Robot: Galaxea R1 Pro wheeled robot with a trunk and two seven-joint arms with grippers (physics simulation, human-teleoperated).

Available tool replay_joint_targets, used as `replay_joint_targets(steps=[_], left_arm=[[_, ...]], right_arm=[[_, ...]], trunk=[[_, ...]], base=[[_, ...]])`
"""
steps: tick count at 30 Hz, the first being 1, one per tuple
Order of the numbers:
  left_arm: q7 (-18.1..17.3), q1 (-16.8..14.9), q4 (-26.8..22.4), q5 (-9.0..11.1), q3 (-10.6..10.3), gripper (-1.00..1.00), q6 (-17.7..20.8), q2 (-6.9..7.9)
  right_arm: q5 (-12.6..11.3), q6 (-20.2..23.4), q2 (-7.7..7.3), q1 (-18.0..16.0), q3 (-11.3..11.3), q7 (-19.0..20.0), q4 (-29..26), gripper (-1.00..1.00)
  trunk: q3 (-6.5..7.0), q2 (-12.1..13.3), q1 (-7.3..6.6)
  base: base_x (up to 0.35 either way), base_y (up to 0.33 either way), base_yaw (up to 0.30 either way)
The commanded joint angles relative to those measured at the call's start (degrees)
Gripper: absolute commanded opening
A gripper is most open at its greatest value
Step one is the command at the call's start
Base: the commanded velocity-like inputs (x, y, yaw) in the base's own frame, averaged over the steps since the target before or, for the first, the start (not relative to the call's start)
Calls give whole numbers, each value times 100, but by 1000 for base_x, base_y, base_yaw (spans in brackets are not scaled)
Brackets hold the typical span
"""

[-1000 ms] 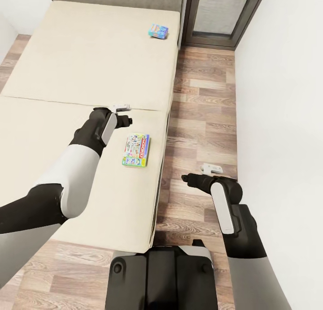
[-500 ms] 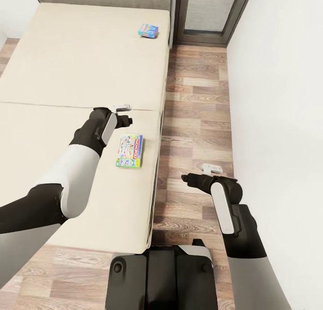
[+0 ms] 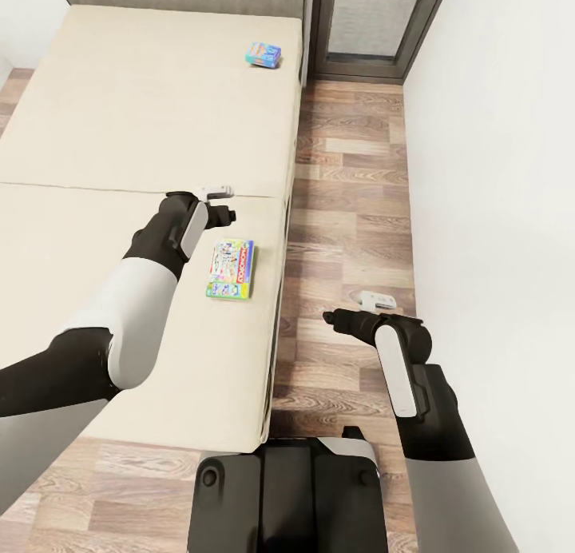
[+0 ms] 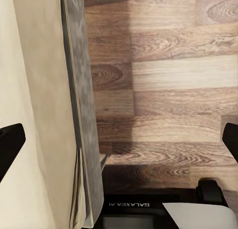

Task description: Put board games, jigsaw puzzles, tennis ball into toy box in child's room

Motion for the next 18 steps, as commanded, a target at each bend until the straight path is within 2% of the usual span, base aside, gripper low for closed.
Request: replay_joint_targets(steps=[1, 18], left_arm=[[7, -3, -6, -8, 30, 100, 25, -6], [-1, -3, -6, -8, 30, 100, 25, -2]], right_arm=[[-59, 17, 0, -2, 3, -60, -5, 100], [-60, 17, 0, -5, 3, -59, -4, 100]], trunk=[[-6, -9, 3], [-27, -9, 3]], base=[[0, 0, 0], [0, 0, -27]])
